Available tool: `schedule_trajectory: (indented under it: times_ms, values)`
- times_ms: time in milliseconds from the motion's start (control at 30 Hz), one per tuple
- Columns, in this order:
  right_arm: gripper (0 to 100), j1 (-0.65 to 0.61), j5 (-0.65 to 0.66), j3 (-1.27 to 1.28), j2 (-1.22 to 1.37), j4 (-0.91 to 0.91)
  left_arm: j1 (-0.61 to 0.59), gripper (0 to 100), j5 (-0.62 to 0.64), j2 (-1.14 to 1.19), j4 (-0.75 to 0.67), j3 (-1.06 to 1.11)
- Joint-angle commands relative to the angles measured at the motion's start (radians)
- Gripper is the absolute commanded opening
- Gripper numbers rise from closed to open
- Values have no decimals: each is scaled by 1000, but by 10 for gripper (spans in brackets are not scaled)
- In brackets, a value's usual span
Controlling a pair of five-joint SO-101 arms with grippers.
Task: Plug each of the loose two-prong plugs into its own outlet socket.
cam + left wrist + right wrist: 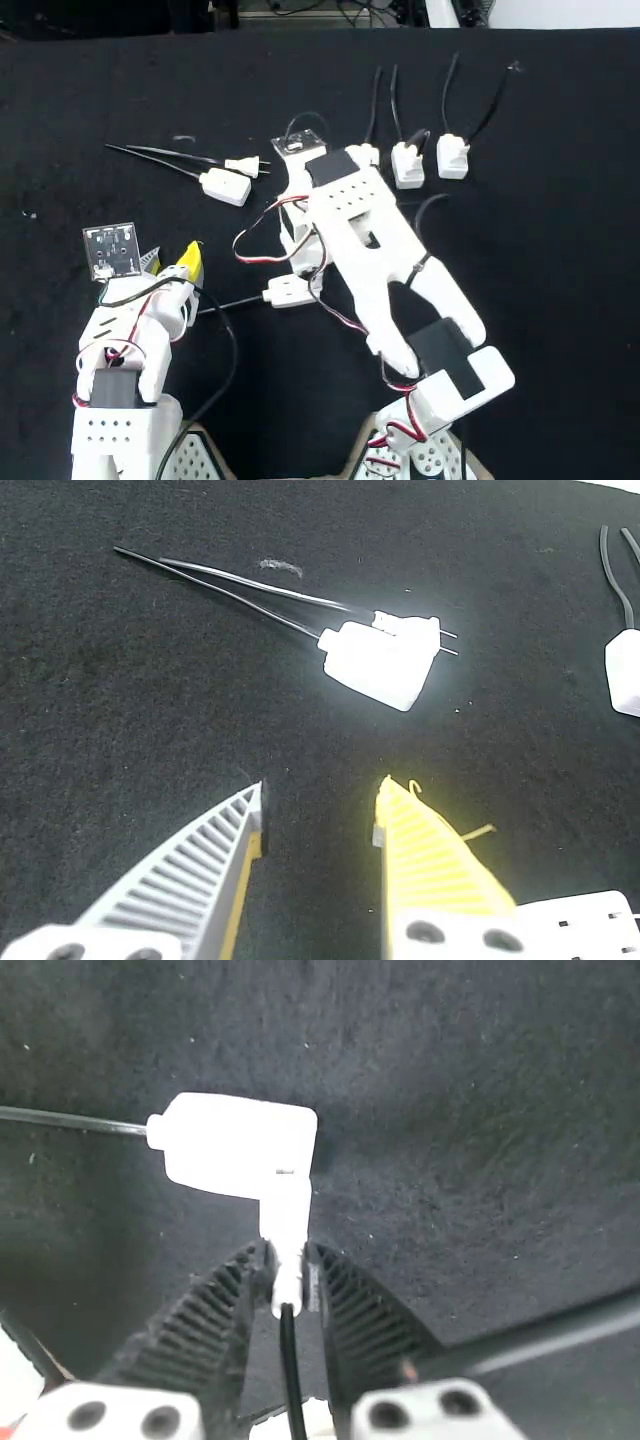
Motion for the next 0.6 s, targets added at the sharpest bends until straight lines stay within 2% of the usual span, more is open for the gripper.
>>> schedule_trajectory:
  times_ms: [0,567]
  values:
    - [10,-18,-12,-54,-2,-14,-5,188,0,-11,-8,-19]
    - [10,-18,-5,28,-1,-84,-4,188,0,-11,-8,-19]
